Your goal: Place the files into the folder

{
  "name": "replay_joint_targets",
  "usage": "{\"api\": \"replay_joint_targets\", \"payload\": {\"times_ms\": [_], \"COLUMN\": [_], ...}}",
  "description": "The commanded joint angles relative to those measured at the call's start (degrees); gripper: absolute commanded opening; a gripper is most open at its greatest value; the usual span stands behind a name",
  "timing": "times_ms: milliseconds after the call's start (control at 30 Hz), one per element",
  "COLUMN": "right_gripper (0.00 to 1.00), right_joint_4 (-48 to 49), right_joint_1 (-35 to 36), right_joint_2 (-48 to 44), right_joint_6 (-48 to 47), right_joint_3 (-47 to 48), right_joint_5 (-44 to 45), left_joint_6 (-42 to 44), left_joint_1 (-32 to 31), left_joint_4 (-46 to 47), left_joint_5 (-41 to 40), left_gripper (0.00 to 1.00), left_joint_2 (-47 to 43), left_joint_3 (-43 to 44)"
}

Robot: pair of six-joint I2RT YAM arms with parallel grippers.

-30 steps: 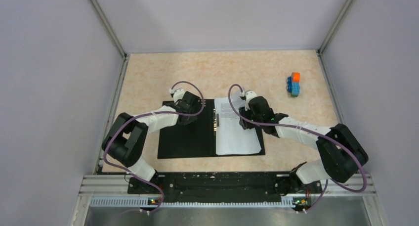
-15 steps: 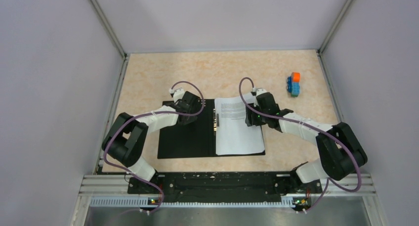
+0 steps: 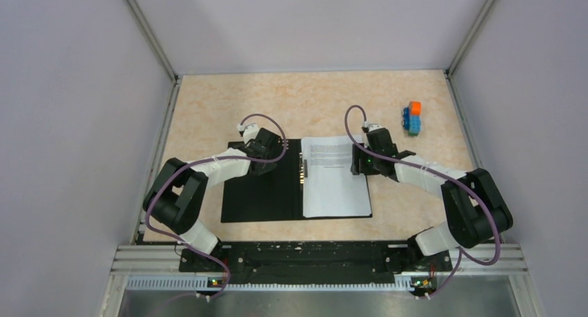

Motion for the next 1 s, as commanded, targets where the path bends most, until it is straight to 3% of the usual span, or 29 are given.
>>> {"api": "replay_joint_targets", "payload": {"times_ms": [0,233,433,733,833,967], "right_gripper": [0.59,0.56,0.51,0.41,0.38,0.34], "right_joint_4": [0.1,-3.39,-7.79,-8.65,-8.86,-8.82], "right_joint_1": [-1.55,-1.66,4.76,23.22,26.0,27.2], "right_joint_2": [-0.01,-4.7,-6.0,8.39,14.39,19.43], "right_joint_6": [1.32,2.79,6.85,13.05,13.52,14.32], "right_joint_3": [3.47,6.11,10.02,22.32,26.78,30.13], "right_joint_5": [1.63,5.17,7.97,15.48,17.29,16.81], "left_joint_6": [0.61,1.19,4.42,8.32,8.98,8.78], "left_joint_1": [0.45,0.53,0.62,3.36,3.99,4.84], "left_joint_4": [-1.03,-1.38,-2.16,-5.33,-5.48,-6.66], "left_joint_5": [0.33,0.69,1.33,2.94,4.59,5.32], "left_gripper": [0.35,0.37,0.49,0.66,0.9,0.95], "left_joint_2": [0.39,-1.34,-4.98,-14.14,-17.04,-19.98], "left_joint_3": [1.49,1.98,3.82,4.27,2.89,1.29]}}
